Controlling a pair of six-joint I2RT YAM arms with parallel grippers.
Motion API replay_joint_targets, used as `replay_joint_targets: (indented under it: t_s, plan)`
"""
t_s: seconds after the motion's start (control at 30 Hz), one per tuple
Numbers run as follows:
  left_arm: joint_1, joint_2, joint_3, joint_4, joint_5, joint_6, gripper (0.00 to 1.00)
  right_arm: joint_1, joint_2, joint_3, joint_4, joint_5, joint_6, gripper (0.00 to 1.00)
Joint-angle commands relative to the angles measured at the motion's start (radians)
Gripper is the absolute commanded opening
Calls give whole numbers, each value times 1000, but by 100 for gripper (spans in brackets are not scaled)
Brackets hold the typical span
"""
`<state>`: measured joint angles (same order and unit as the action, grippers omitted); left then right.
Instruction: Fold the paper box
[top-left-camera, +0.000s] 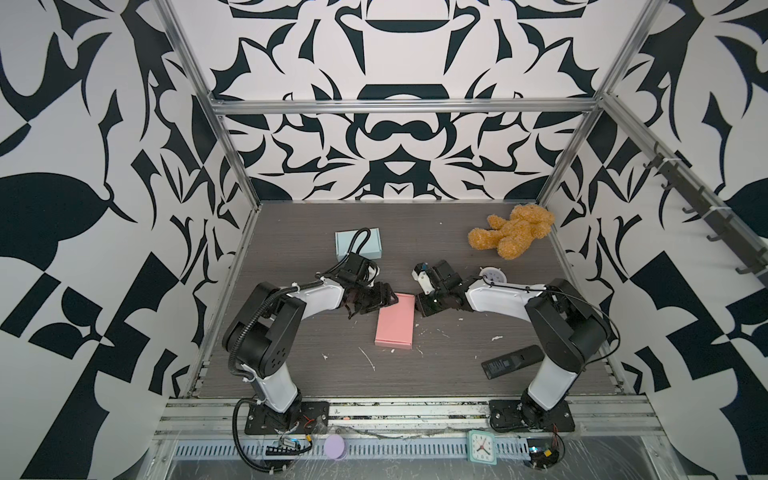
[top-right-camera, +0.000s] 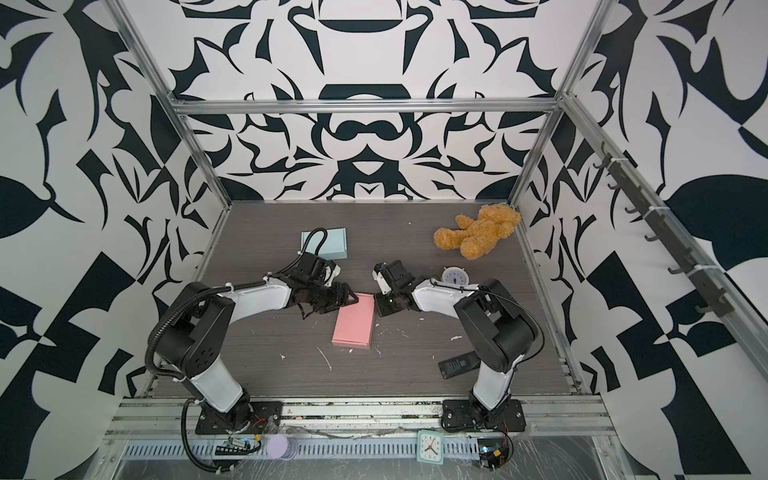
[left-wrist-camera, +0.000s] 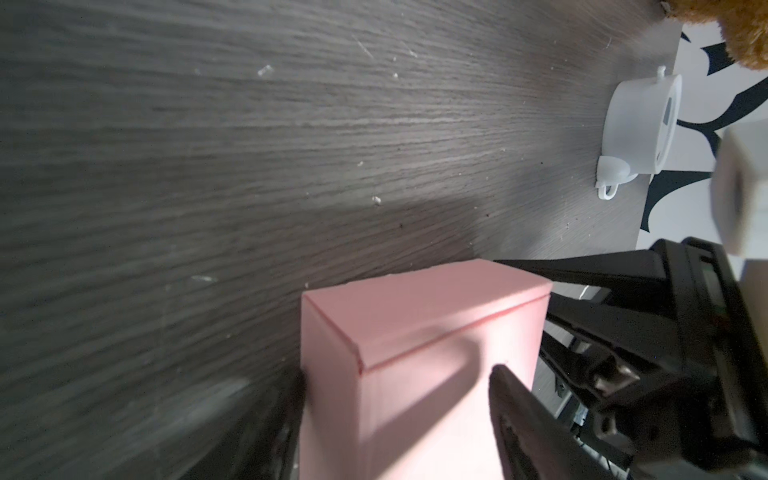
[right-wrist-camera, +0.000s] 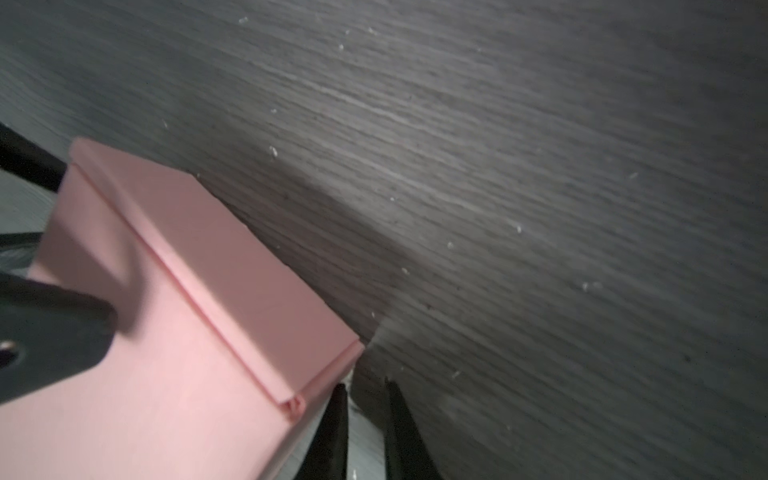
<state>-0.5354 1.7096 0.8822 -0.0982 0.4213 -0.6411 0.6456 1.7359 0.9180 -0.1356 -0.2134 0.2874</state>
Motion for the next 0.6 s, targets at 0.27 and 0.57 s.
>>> replay_joint_targets:
  t_s: [0.27, 0.57]
  plan:
    - [22, -189, -55, -154, -103, 38, 91, 11, -214, -33, -114, 140, -51, 52]
    - [-111, -503, -209, -299, -198, -57, 91, 11, -199, 149, -259, 126, -127, 74]
